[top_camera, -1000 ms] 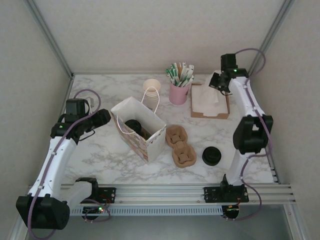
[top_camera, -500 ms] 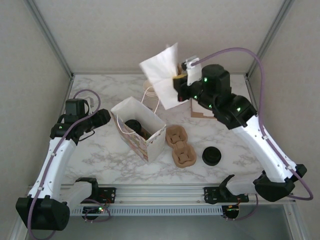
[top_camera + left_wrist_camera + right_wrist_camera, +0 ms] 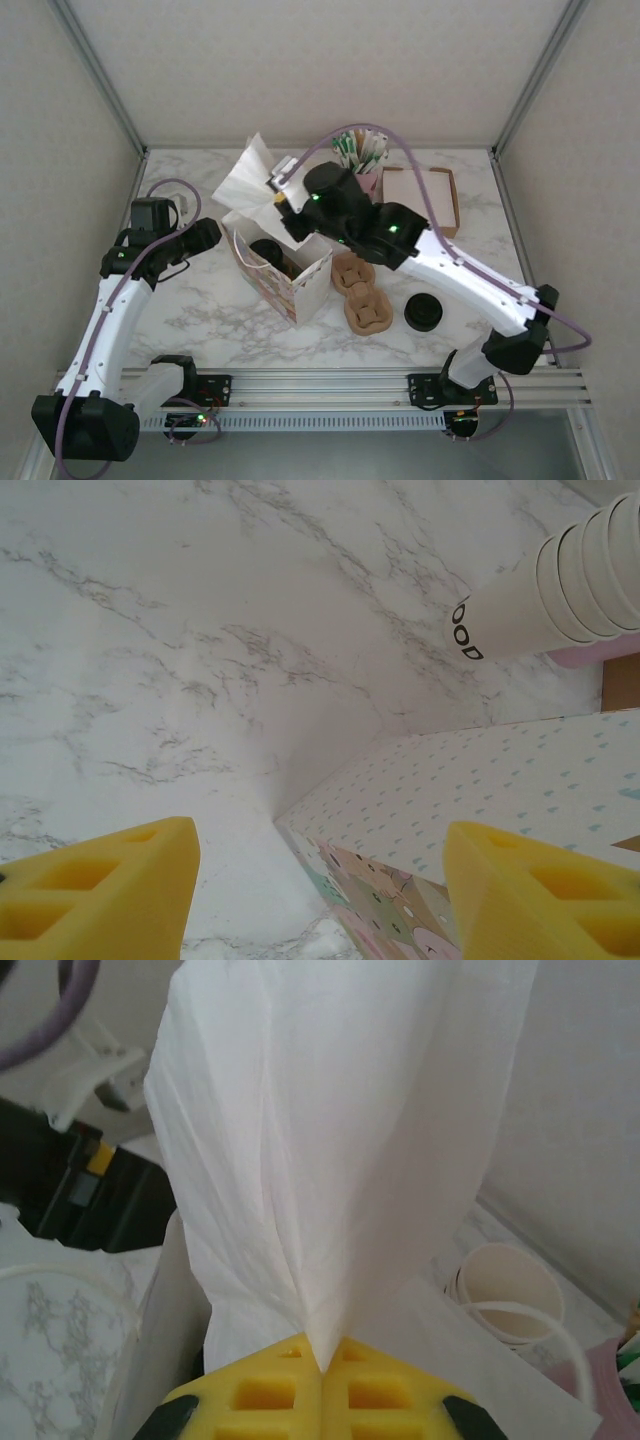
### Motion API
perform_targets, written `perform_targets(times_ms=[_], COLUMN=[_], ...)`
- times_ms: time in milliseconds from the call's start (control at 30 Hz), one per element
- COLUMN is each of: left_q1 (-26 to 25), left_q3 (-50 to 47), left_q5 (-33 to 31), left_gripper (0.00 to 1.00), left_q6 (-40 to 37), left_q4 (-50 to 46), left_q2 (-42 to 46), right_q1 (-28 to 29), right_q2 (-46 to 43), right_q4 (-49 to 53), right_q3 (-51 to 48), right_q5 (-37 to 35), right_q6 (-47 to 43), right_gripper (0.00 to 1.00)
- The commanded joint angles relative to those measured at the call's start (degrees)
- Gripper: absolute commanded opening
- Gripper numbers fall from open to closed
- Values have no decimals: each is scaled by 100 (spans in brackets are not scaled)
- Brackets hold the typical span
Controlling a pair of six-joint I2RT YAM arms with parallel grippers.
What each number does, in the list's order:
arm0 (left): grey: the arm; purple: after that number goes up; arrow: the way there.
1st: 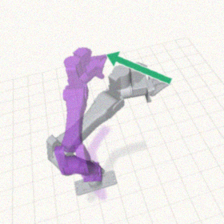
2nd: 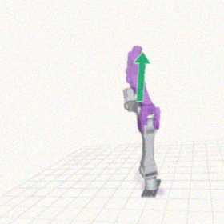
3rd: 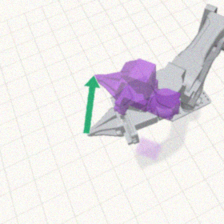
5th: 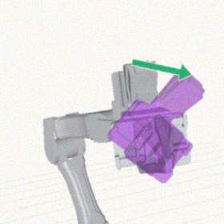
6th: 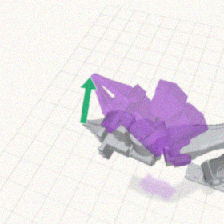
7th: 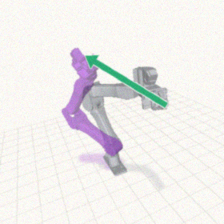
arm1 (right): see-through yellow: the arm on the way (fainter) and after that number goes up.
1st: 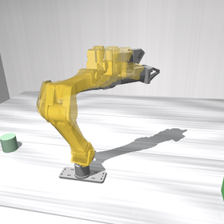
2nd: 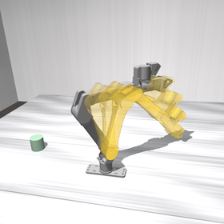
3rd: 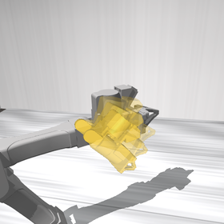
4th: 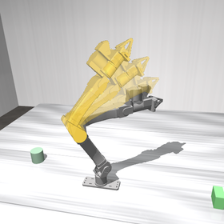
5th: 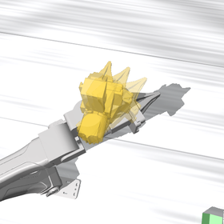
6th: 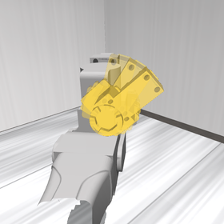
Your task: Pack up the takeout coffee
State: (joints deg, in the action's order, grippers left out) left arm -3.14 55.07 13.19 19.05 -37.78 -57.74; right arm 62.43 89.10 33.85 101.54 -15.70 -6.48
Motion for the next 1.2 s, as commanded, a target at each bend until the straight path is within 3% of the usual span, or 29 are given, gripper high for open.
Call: perform_targets(times_ms=[0, 367, 600, 800, 1167], left_q1=[72, 69, 68, 68, 68], left_q3=[-4, -14, -23, -40, -18], left_q5=[33, 17, 21, 28, 34], left_gripper=[65, 66, 66, 66, 66], left_q6=[-15, 10, 20, 28, 29], left_q4=[-91, -97, -80, -86, -94], left_q2=[104, 58, 43, 46, 7], right_q1=[160, -67, -112, -269, -260], right_q2=[301, 1254, 1380, 1523, 1895], right_q4=[570, 2119, 2098, 2055, 2856], right_q3=[468, 1475, 1398, 1232, 1151], right_q5=[-493, 359, 1266, 1585, 671], right_q6=[30, 2183, 2842, 3332, 3436], right_gripper=[0, 0, 0, 0, 0])
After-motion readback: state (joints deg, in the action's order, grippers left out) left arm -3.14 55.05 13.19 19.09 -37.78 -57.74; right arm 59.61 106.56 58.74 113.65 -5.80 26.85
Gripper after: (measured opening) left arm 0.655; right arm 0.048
